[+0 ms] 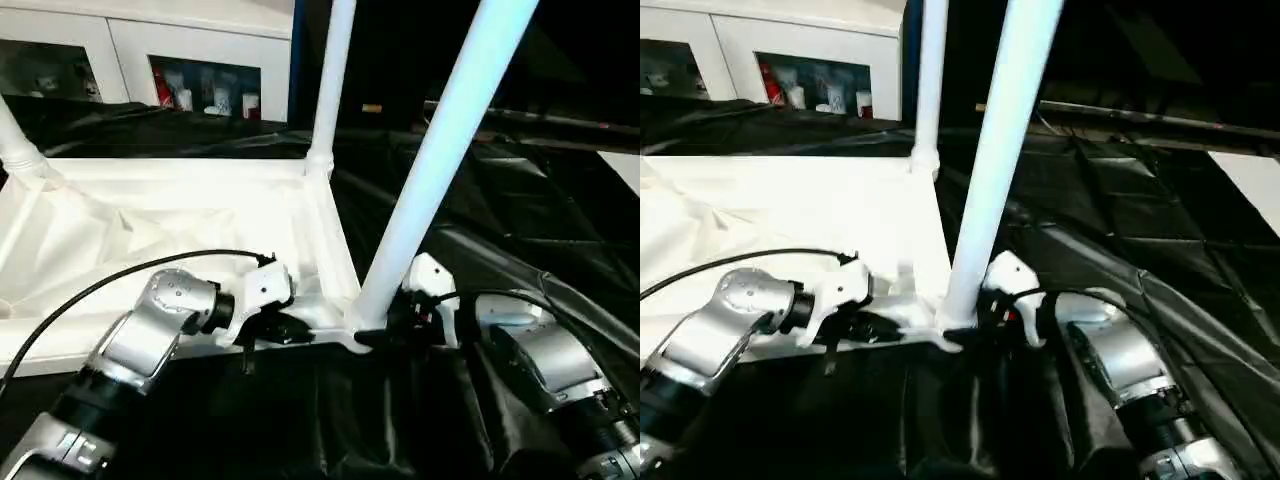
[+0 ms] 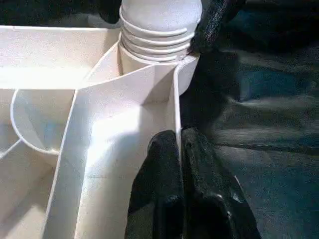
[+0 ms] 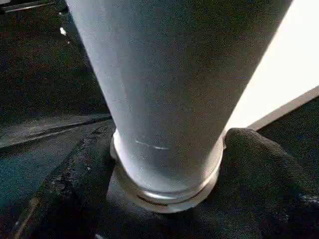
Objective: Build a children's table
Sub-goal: Rotate leg to tighten
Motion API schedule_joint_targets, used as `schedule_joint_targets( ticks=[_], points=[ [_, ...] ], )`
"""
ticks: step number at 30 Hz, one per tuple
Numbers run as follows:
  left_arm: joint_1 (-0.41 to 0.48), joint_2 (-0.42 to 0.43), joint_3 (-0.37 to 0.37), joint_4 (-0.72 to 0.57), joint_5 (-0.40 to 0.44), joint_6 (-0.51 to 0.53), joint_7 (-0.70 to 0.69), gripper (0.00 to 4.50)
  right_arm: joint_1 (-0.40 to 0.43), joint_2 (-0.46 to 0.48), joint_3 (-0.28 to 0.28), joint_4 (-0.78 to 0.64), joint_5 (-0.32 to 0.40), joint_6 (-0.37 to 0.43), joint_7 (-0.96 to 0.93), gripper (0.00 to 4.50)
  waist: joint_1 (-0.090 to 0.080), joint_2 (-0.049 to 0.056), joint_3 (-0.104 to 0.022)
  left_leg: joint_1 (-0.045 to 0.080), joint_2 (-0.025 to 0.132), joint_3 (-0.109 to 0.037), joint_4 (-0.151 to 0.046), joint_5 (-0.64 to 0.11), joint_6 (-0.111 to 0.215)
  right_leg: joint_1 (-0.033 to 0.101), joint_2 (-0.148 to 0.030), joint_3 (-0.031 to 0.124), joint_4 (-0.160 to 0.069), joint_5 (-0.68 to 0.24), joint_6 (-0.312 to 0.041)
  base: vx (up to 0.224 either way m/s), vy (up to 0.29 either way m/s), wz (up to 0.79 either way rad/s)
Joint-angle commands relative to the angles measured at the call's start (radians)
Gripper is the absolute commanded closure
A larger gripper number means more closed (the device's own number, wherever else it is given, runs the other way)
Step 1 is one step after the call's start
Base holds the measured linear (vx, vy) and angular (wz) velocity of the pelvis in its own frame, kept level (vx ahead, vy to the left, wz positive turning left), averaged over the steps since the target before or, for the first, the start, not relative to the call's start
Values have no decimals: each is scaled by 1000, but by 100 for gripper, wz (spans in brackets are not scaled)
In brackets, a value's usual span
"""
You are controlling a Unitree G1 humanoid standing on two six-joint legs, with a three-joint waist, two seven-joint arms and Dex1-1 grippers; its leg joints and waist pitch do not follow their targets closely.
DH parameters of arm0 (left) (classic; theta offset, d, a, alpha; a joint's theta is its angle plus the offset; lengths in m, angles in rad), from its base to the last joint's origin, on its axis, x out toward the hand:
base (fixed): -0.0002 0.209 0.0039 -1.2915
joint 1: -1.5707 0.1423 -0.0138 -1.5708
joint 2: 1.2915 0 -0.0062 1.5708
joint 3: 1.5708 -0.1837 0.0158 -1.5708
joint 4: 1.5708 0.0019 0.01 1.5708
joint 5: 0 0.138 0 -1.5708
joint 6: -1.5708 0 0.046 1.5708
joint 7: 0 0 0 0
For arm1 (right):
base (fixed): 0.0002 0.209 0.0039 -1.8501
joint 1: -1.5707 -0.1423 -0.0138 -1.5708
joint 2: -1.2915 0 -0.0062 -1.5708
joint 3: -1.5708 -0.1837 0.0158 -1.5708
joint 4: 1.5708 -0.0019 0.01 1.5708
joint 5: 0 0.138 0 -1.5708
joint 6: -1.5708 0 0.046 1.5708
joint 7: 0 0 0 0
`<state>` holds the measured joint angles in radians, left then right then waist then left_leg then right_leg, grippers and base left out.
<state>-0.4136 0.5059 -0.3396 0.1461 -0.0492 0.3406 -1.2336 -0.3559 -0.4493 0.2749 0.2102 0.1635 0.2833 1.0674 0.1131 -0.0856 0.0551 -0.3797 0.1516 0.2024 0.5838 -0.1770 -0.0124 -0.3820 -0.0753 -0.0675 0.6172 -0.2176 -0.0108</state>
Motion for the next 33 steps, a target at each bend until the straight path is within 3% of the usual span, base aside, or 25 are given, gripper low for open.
schedule_joint_targets(
  ticks=[1, 9, 15, 16, 18, 20, 22, 23, 25, 26, 27, 29, 33],
  points=[
    [10, -17, -16, -34, -48, -5, -34, 450, -8, 9, -9, -5, 8, 18, -10, 103, 0, 5, -51, 32, 98, -43, -76, -208, -1, 31, -101, 61, -69, -134, -231, 0, 0, 0],
    [-7, -36, -18, -15, -47, -2, -22, 450, -1, 18, -3, -22, 26, 27, 5, 162, 0, 9, -56, 31, 95, -43, -72, -183, -3, 34, -100, 61, -63, -77, -234, 0, 0, 0],
    [1, -43, -14, -12, -37, -1, -4, 450, 15, 32, -6, -17, 16, 18, -20, 173, 0, 12, -58, 31, 95, -42, -69, -169, 3, 35, -98, 60, -59, -44, -245, 0, 0, 0],
    [-4, -69, -2, 24, -14, 2, 62, 450, 20, 66, -19, 13, -12, -3, -109, 173, -3, 14, -57, 31, 96, -41, -70, -172, 0, 30, -97, 61, -57, -40, -248, 0, 0, 0],
    [-15, -98, 4, 65, 11, 1, 124, 450, 18, 103, -32, 54, -43, -17, -205, 174, -10, 2, -53, 29, 93, -41, -73, -204, -16, 30, -99, 62, -67, -102, -239, 0, 0, 0],
    [-34, -136, 7, 111, 34, 6, 189, 450, 13, 151, -52, 91, -53, -6, -297, 174, -11, 3, -50, 32, 92, -46, -74, -260, -41, 31, -106, 63, -79, -231, -214, 0, 0, 0],
    [-60, -186, 13, 161, 51, 17, 262, 450, 3, 208, -75, 121, -50, 4, -381, 174, -16, 5, -48, 39, 93, -50, -76, -315, -62, 21, -108, 65, -90, -342, -181, 0, 0, 0],
    [-61, -189, 13, 164, 52, 18, 265, 450, 1, 212, -76, 123, -49, 5, -386, 175, -16, 5, -48, 39, 93, -50, -76, -315, -62, 21, -108, 65, -90, -342, -181, 0, 0, 0],
    [-118, -293, 8, 270, 78, 33, 381, 450, -54, 344, -125, 205, -32, 39, -555, 175, -25, 10, -43, 45, 92, -53, -80, -367, -78, 9, -106, 66, -101, -415, -160, 0, 0, 0],
    [-122, -299, 8, 277, 80, 34, 388, 450, -58, 351, -128, 211, -31, 41, -566, 175, -26, 10, -45, 46, 91, -57, -79, -383, -85, 10, -109, 64, -102, -440, -156, 0, 0, 0],
    [-140, -332, 7, 306, 88, 46, 419, 450, -82, 385, -144, 251, -32, 40, -615, 175, -27, 11, -47, 43, 92, -60, -79, -387, -90, 15, -113, 62, -104, -458, -144, 0, 0, 0],
    [-178, -395, 1, 356, 109, 68, 477, 450, -137, 444, -154, 338, -50, 40, -694, 175, -28, 15, -47, 45, 95, -62, -83, -409, -99, 11, -111, 61, -106, -444, -135, 0, 0, 0],
    [-197, -414, -13, 373, 127, 46, 471, 450, -160, 483, -143, 357, -65, -6, -697, 175, -30, 17, -50, 41, 95, -61, -89, -397, -97, 15, -109, 61, -103, -372, -135, 0, 0, 0]
  ],
)
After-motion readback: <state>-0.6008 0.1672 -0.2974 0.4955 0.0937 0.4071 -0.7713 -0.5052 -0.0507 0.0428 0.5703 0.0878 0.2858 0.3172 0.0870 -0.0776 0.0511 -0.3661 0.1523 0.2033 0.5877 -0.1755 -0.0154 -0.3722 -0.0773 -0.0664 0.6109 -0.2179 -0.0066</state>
